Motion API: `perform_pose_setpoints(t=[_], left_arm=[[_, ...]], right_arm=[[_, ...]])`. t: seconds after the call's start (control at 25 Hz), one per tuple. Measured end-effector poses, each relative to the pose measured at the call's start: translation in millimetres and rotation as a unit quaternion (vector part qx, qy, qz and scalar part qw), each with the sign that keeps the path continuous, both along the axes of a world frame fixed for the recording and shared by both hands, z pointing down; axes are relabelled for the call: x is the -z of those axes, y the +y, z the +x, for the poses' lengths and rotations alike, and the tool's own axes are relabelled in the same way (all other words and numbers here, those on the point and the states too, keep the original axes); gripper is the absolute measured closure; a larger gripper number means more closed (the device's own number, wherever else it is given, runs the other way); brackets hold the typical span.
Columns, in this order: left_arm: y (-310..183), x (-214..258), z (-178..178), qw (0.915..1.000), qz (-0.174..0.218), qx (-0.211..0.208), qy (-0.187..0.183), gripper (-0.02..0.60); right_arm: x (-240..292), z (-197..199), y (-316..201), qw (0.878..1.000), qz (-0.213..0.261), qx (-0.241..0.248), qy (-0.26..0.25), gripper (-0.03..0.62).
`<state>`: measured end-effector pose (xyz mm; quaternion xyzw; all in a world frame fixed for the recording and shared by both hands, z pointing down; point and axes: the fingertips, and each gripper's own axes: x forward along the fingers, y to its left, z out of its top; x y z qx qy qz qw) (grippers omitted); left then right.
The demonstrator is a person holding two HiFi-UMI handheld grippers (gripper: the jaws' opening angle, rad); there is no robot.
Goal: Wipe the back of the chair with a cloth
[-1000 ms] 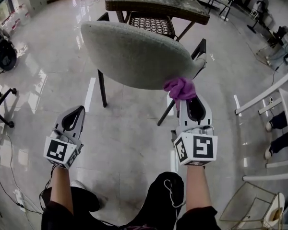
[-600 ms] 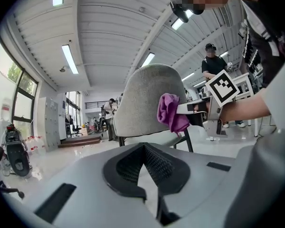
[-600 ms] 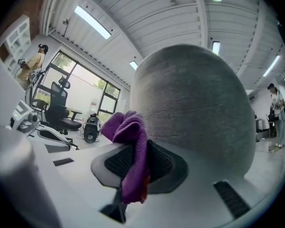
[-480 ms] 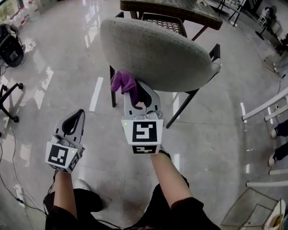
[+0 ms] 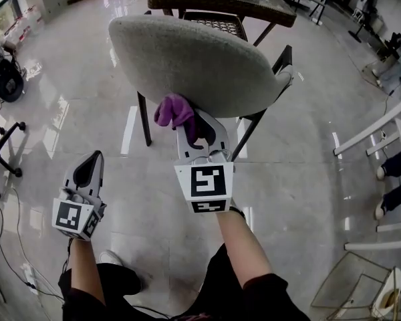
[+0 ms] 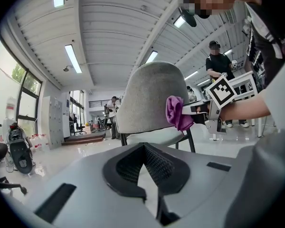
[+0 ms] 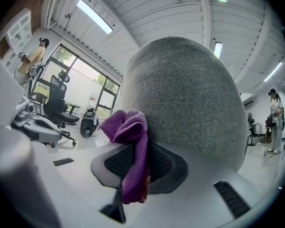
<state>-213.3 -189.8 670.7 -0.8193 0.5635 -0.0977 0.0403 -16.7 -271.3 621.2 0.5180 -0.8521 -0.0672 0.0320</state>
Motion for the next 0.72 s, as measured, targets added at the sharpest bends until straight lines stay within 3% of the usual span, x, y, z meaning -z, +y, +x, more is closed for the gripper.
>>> perform_pose_setpoints(t=[0.44, 0.6, 0.72], left_arm=[[-12, -5, 77, 0.9978, 0.012, -0.062, -0.021, 0.572], [-16, 8, 95, 0.9968, 0.024, -0.073, -0.019, 0.572], [-15, -5, 86, 0.9973, 0.019, -0.066, -0.027, 0.572]], right_arm=[[-6, 107, 2, 0.999, 0.001, -0.053, 0.004, 0.508], [-17, 150, -9, 0.997, -0.007, -0.076, 0.003, 0.508], [-24, 174, -19, 0.995, -0.014, -0.095, 0.001, 0.507]])
